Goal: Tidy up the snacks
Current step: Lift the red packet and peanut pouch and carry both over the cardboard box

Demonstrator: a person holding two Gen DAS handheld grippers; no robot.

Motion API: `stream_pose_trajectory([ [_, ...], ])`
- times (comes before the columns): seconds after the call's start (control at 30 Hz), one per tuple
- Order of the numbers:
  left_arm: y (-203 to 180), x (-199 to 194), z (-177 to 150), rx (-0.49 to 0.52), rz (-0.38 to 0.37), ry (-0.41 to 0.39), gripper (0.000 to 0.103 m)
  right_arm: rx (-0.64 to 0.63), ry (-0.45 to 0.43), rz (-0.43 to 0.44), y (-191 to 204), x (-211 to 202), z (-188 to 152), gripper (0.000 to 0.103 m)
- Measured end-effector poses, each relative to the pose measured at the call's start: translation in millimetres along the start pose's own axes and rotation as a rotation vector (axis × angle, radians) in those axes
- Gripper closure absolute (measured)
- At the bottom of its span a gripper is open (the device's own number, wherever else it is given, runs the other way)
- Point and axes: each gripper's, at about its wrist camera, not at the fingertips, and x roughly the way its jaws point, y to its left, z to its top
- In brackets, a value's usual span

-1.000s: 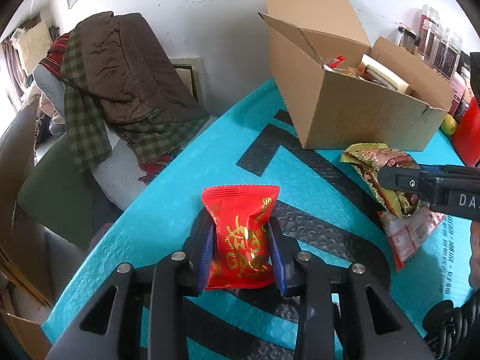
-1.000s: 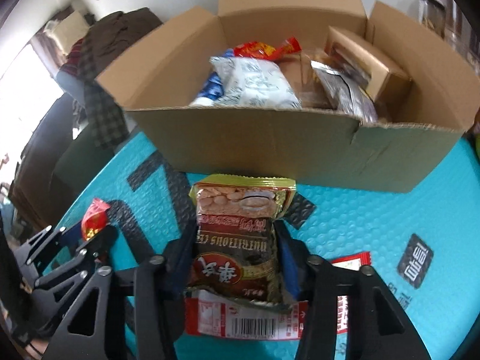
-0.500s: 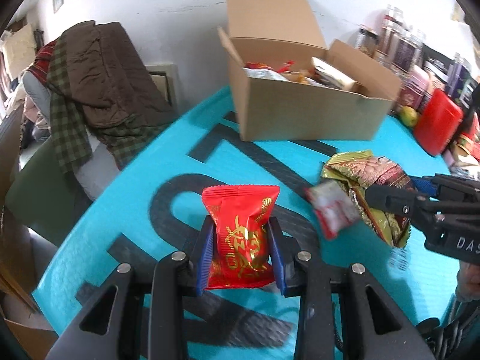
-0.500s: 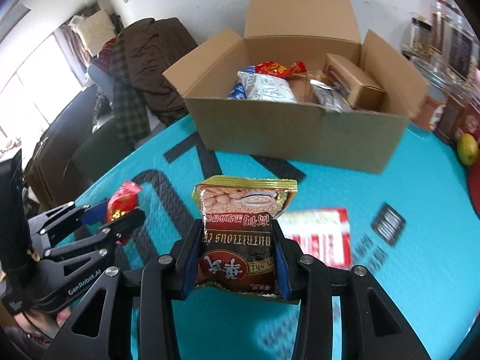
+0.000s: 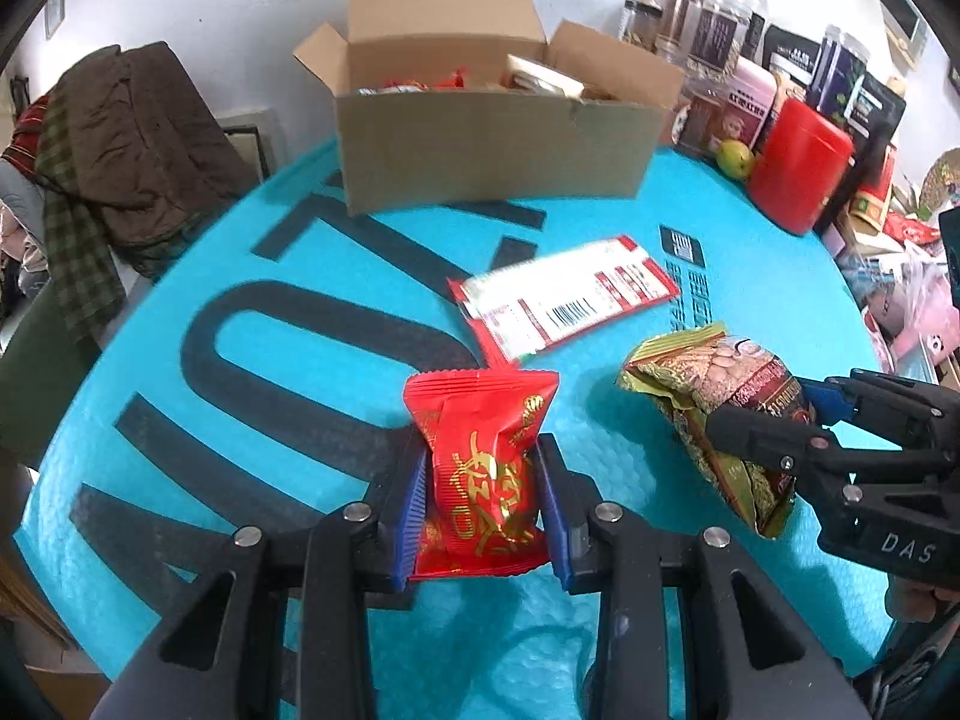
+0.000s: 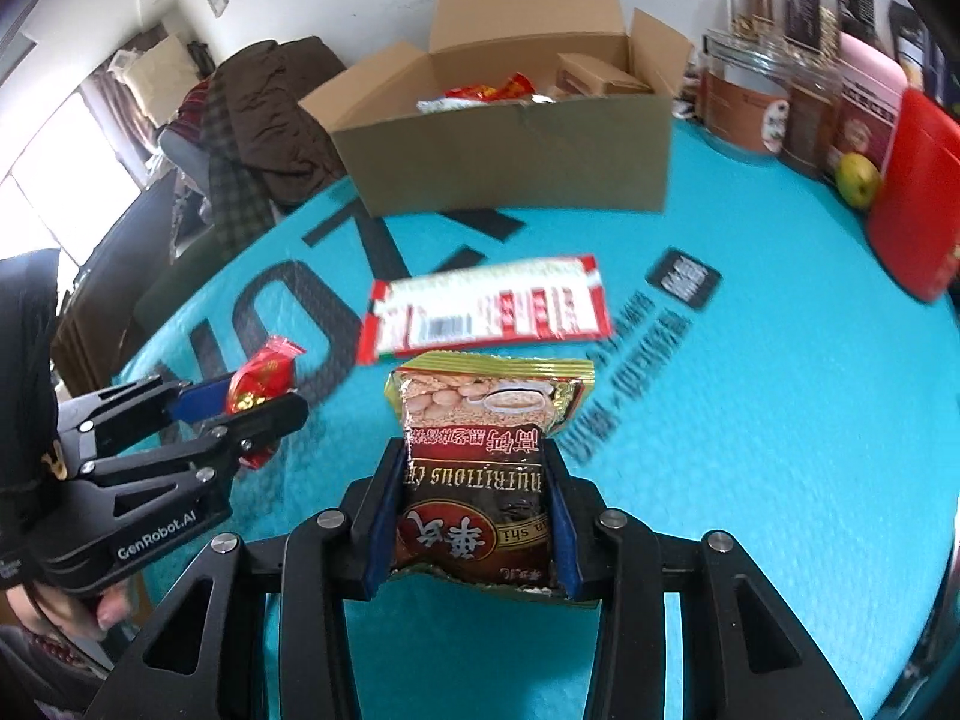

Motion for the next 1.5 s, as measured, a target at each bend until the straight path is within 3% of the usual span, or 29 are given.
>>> stream_pose_trajectory([
  [0.13, 0, 14, -5, -0.003, 0.007, 0.047, 0.069, 0.010, 0.011, -0.013, -7, 3, -10, 0.061],
  [0.4, -2, 15, -3, 0.004, 0.024, 0.033, 0.069, -0.027, 0.009, -0.033, -3, 10, -16, 0.057],
  [0.6, -3, 2, 5, 0.006, 0.018, -0.002, 0.069, -0.042, -0.013, -0.036, -1, 6, -17, 0.062],
  [0.93, -11, -40, 39, 0.032, -0.016, -0.133, 0.069, -0.033, -0.095, 0.042, 2, -28, 5, 0.063],
  [1.5, -9, -97, 125, 0.027, -0.033, -0.381, 0.069, -0.139, -0.328, 0.055, 20, -102, 94, 0.063],
])
